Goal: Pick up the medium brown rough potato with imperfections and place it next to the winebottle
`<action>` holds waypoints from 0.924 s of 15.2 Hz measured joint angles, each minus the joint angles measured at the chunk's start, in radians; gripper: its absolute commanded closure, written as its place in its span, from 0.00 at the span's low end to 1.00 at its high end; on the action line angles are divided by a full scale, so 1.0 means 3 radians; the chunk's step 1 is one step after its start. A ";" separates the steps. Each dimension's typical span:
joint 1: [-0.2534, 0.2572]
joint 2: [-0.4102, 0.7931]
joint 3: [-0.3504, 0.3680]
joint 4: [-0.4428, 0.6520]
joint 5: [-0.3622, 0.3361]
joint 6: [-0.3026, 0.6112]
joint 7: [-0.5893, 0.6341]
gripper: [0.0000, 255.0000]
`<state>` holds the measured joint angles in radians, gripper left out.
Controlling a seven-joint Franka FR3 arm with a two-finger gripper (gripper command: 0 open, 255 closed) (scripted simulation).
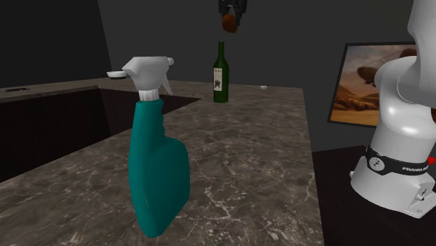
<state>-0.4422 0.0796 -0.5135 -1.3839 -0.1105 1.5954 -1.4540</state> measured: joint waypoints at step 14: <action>0.0041 -0.0207 0.0024 -0.0873 -0.0123 0.0679 0.0149 1.00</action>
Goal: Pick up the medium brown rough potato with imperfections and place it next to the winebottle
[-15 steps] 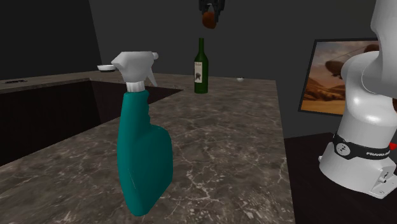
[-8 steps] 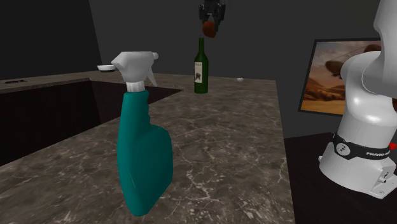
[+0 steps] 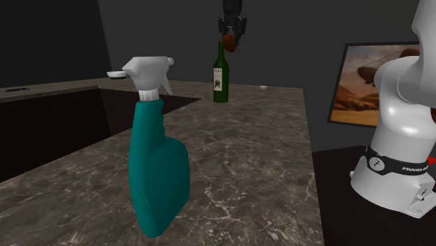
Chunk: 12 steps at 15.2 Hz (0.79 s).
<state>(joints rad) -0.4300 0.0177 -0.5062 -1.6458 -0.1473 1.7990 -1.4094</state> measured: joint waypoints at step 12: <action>0.0007 -0.0048 0.0006 -0.0599 -0.0054 0.0548 0.0107 1.00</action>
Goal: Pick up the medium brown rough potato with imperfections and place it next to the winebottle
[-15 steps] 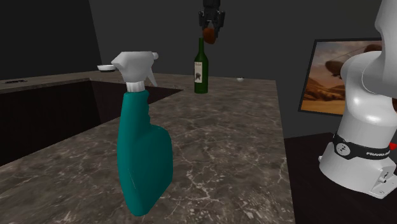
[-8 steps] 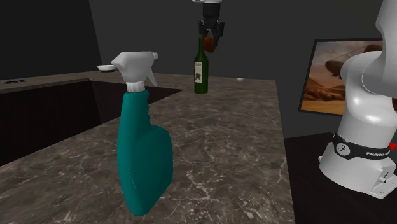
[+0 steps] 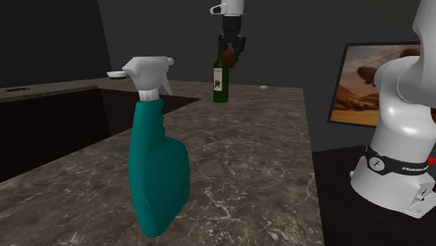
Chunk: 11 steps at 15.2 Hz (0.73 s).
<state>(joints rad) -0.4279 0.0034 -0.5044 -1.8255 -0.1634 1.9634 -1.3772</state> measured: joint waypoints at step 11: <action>-0.0022 0.0089 -0.0020 -0.0395 0.0016 0.0475 0.0027 1.00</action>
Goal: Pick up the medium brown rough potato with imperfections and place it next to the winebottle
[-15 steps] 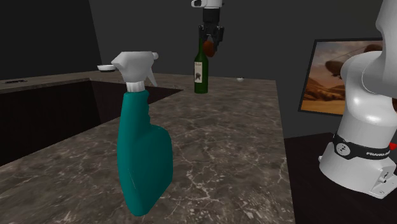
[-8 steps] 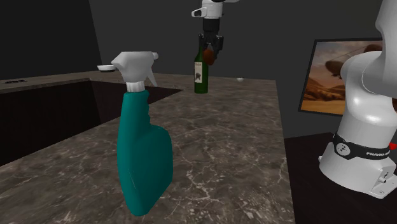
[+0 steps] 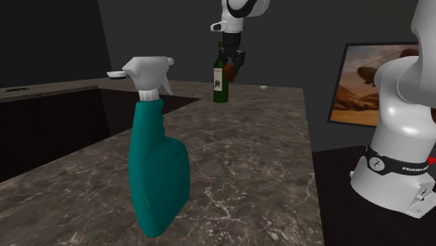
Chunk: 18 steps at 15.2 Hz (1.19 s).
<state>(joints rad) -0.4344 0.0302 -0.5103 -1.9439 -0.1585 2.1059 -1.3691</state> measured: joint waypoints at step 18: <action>-0.0042 0.0320 -0.0003 -0.0484 0.0119 0.0773 0.0001 1.00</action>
<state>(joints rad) -0.4471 0.1263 -0.5113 -2.0892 -0.1229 2.3378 -1.3688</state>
